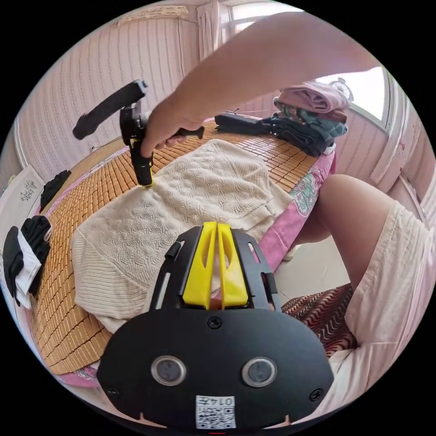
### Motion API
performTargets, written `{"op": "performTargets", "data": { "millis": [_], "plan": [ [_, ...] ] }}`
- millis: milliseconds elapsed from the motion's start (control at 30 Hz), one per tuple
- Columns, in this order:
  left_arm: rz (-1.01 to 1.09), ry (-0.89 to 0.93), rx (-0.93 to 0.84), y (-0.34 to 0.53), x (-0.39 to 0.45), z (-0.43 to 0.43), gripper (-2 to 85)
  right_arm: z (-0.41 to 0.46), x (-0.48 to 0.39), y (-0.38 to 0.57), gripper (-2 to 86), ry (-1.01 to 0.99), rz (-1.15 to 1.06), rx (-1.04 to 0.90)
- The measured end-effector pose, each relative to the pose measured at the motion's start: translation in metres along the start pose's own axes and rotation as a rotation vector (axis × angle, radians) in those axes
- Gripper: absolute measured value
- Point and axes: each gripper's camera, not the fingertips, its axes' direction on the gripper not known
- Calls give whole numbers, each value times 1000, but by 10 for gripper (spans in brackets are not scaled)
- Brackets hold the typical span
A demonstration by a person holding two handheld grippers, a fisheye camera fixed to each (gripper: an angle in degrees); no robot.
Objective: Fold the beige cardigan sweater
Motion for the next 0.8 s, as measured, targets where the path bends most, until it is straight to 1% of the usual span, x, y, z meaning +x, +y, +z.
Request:
{"op": "performTargets", "data": {
  "millis": [33, 67, 100, 133, 167, 200, 267, 367, 400, 500, 533, 600, 633, 667, 700, 733, 767, 800],
  "plan": [
    [-17, 25, 21, 0, -1, -2, 30, -8, 6, 43, -3, -38, 85, 87],
    [-49, 79, 52, 0, -1, -4, 63, -11, 12, 89, -2, -72, 184, 132],
    [-75, 130, 64, -2, 0, -3, 104, -11, 14, 113, -1, -88, 237, 145],
    [-83, 155, 58, -3, 1, 0, 124, -9, 16, 163, 1, -120, 341, 162],
    [-87, 191, 34, -7, 6, 6, 165, -3, 15, 212, 6, -156, 444, 169],
    [-74, 208, 17, -10, 12, 12, 174, 1, 13, 235, 8, -177, 489, 171],
    [-37, 222, 10, -16, 25, 18, 183, 23, -1, 311, 38, -292, 612, 143],
    [54, 202, 14, -26, 48, 26, 202, 59, -14, 376, 80, -420, 714, 109],
    [82, 207, 1, -30, 57, 33, 209, 67, -15, 387, 78, -443, 739, 111],
    [123, 227, -69, -42, 75, 52, 229, 103, -12, 431, 54, -603, 841, 145],
    [135, 224, -75, -43, 78, 56, 230, 112, -9, 447, 36, -678, 863, 198],
    [140, 202, -125, -48, 84, 71, 209, 118, -4, 473, 20, -788, 892, 316],
    [126, 185, -141, -50, 84, 73, 194, 118, 0, 490, 16, -856, 894, 412],
    [88, 138, -170, -54, 81, 73, 153, 115, 3, 506, 13, -918, 880, 516],
    [36, 83, -173, -58, 75, 68, 99, 114, 4, 514, 12, -932, 872, 552],
    [12, 62, -161, -59, 72, 65, 81, 113, 5, 528, 12, -914, 863, 579],
    [-20, 37, -137, -60, 66, 58, 44, 114, 5, 542, 13, -878, 869, 598],
    [-18, 69, -126, -61, 62, 53, 38, 115, 5, 550, 14, -867, 882, 612]
  ]
}}
